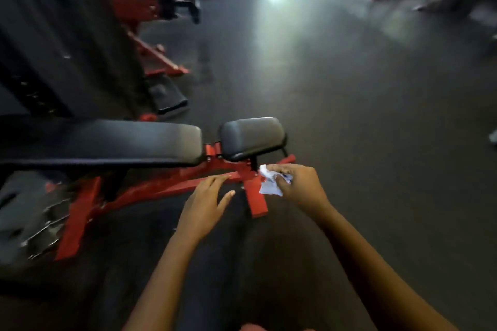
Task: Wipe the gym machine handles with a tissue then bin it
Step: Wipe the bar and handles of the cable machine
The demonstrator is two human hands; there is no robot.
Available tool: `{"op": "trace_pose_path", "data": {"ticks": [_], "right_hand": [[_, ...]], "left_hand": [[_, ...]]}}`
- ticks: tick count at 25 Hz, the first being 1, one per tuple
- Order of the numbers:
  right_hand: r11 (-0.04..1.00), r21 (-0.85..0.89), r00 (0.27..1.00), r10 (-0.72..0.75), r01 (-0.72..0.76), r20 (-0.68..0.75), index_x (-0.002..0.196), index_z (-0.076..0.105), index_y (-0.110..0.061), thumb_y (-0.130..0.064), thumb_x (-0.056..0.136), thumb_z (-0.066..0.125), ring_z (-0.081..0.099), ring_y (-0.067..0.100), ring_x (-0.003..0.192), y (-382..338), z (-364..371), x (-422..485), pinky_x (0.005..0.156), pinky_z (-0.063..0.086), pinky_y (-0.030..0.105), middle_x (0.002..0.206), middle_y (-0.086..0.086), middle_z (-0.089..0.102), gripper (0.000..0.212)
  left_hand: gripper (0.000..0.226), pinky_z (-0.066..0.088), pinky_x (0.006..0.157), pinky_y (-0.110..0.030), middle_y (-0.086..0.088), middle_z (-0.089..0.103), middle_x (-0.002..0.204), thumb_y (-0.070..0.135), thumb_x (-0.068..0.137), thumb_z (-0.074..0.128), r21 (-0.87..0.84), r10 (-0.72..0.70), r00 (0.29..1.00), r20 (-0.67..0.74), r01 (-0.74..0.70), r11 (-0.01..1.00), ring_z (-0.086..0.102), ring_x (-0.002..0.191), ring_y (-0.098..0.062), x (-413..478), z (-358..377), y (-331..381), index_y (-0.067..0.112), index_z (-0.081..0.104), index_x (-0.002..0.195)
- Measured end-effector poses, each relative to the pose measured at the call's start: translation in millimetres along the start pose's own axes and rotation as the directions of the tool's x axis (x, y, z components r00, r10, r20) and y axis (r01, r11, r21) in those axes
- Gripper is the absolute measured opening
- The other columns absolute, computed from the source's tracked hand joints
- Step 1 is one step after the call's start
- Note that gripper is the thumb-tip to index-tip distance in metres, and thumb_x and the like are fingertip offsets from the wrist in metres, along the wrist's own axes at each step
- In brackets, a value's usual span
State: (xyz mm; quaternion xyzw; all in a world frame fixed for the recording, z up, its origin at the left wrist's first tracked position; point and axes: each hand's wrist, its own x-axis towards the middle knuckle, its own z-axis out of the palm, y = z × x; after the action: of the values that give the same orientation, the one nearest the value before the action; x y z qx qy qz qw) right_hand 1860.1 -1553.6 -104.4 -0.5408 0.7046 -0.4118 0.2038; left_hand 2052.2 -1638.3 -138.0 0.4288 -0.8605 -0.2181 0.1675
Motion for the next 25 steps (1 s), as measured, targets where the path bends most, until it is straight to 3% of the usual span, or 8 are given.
{"op": "trace_pose_path", "data": {"ticks": [2, 6, 9, 12, 15, 17, 21, 25], "right_hand": [[0.994, -0.034, 0.989, 0.101, -0.105, -0.111, 0.102, 0.071, -0.013, -0.003, 0.083, 0.057, 0.056, -0.008, 0.094, 39.0, -53.8, -7.7, 0.081, 0.037, -0.003, 0.104, -0.001, 0.070, 0.026], [0.973, -0.114, 0.959, 0.173, -0.203, -0.226, 0.102, 0.071, -0.018, -0.004, 0.083, 0.056, 0.062, 0.004, 0.097, 109.2, -161.1, -19.0, 0.089, 0.048, 0.020, 0.103, -0.004, 0.071, 0.027], [0.963, -0.146, 0.949, 0.184, -0.227, -0.256, 0.092, 0.071, -0.010, -0.001, 0.082, 0.053, 0.063, -0.002, 0.085, 151.9, -233.5, -18.8, 0.076, 0.047, 0.010, 0.090, -0.007, 0.072, 0.022], [0.966, -0.136, 0.947, 0.179, -0.221, -0.266, 0.095, 0.071, -0.003, 0.000, 0.083, 0.054, 0.055, -0.018, 0.069, 191.1, -288.4, -7.0, 0.065, 0.037, -0.005, 0.084, -0.008, 0.069, 0.020], [0.985, -0.052, 0.959, 0.151, -0.168, -0.240, 0.106, 0.067, -0.007, -0.004, 0.086, 0.058, 0.055, -0.016, 0.069, 227.5, -315.2, 28.9, 0.068, 0.041, -0.004, 0.093, 0.003, 0.072, 0.023], [0.992, -0.004, 0.970, 0.125, -0.128, -0.211, 0.109, 0.066, -0.005, -0.004, 0.086, 0.059, 0.058, -0.011, 0.074, 249.7, -318.8, 61.7, 0.073, 0.046, 0.001, 0.095, 0.005, 0.071, 0.024], [0.998, -0.005, 0.992, 0.062, -0.063, -0.112, 0.108, 0.067, -0.007, -0.001, 0.086, 0.056, 0.056, -0.001, 0.090, 293.4, -316.1, 156.7, 0.073, 0.038, -0.006, 0.105, 0.006, 0.069, 0.025], [0.999, -0.023, 0.999, 0.049, -0.049, 0.009, 0.108, 0.067, -0.010, -0.001, 0.086, 0.054, 0.061, 0.008, 0.101, 326.8, -314.5, 263.6, 0.085, 0.043, 0.006, 0.109, 0.005, 0.068, 0.027]], "left_hand": [[0.045, 0.037, 0.105, -0.033, -0.001, 0.048, 0.135, 0.032, 0.092, 0.052, -0.027, 0.107, 0.991, 0.079, -0.105, 0.994, 0.044, 0.125, -0.018, 33.2, 36.4, 47.0, 0.018, 0.046, 0.134], [0.045, 0.039, 0.103, -0.038, 0.000, 0.047, 0.134, 0.032, 0.091, 0.054, -0.081, 0.218, 0.966, 0.138, -0.208, 0.975, 0.046, 0.123, -0.020, 92.9, 111.1, 148.4, 0.021, 0.046, 0.134], [0.044, 0.034, 0.105, -0.032, -0.001, 0.046, 0.136, 0.031, 0.092, 0.052, -0.094, 0.249, 0.955, 0.161, -0.236, 0.967, 0.044, 0.125, -0.020, 126.4, 157.6, 212.1, 0.019, 0.045, 0.135], [0.045, 0.034, 0.104, -0.030, -0.003, 0.048, 0.134, 0.030, 0.092, 0.053, -0.125, 0.193, 0.966, 0.173, -0.173, 0.977, 0.046, 0.124, -0.021, 152.4, 193.6, 256.0, 0.017, 0.046, 0.135], [0.047, 0.035, 0.104, -0.032, -0.003, 0.048, 0.135, 0.029, 0.091, 0.054, -0.101, 0.109, 0.984, 0.143, -0.095, 0.990, 0.045, 0.125, -0.020, 180.3, 210.9, 273.9, 0.018, 0.044, 0.136], [0.048, 0.034, 0.103, -0.033, -0.004, 0.047, 0.136, 0.029, 0.091, 0.055, -0.062, 0.064, 0.992, 0.113, -0.057, 0.996, 0.044, 0.126, -0.020, 206.6, 216.4, 275.2, 0.018, 0.043, 0.137], [0.050, 0.038, 0.103, -0.038, -0.005, 0.048, 0.135, 0.032, 0.091, 0.054, -0.045, -0.008, 0.999, 0.048, 0.010, 0.999, 0.045, 0.125, -0.023, 281.2, 234.9, 264.9, 0.017, 0.042, 0.137], [0.048, 0.040, 0.101, -0.039, -0.009, 0.049, 0.134, 0.032, 0.092, 0.051, -0.096, -0.138, 0.990, 0.000, 0.138, 0.986, 0.046, 0.123, -0.024, 365.9, 251.9, 250.8, 0.016, 0.042, 0.137]]}}
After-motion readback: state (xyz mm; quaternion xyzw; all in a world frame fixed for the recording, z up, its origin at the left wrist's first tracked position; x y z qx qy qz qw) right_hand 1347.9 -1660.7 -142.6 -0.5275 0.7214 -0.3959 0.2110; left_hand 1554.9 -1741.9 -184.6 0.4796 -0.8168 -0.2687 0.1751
